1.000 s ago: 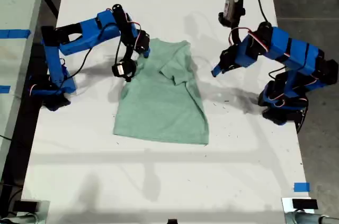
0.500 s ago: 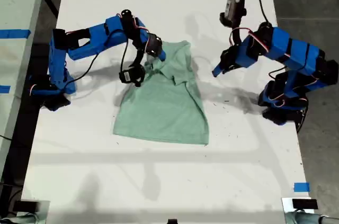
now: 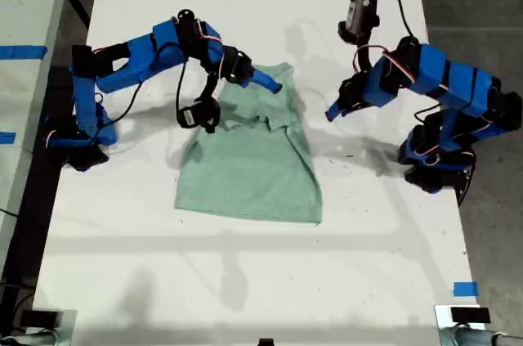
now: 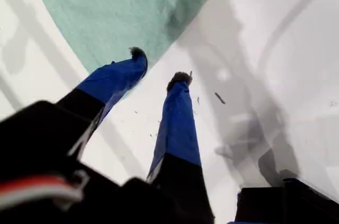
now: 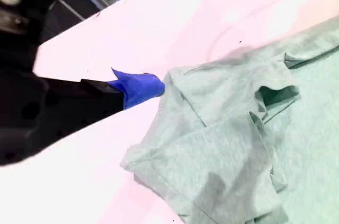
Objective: Fold tshirt
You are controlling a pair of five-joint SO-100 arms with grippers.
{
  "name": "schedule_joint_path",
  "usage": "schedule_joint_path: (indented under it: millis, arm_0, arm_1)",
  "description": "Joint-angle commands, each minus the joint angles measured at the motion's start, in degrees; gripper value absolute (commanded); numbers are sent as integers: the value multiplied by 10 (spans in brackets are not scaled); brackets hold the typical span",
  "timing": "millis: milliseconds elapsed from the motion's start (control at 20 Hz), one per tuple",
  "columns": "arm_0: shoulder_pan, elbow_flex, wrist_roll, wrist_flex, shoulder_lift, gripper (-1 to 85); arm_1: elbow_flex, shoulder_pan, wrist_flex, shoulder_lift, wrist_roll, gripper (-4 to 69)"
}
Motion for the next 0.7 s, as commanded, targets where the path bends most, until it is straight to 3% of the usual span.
schedule_joint_path:
  millis: [0,250,400,650]
  arm_0:
    - [18,-30,-30,58,75,407]
    - [110,39,-107,98,110,412]
    - [166,119,-153,48,152,417]
    - [219,384,-243,-112,296,419]
  arm_1:
    - [-8,-31,-16,28,15,154]
    - [3,-103,-16,25,61,249]
    - [22,-137,-31,25,83,265]
    - [90,-180,-102,24,108,279]
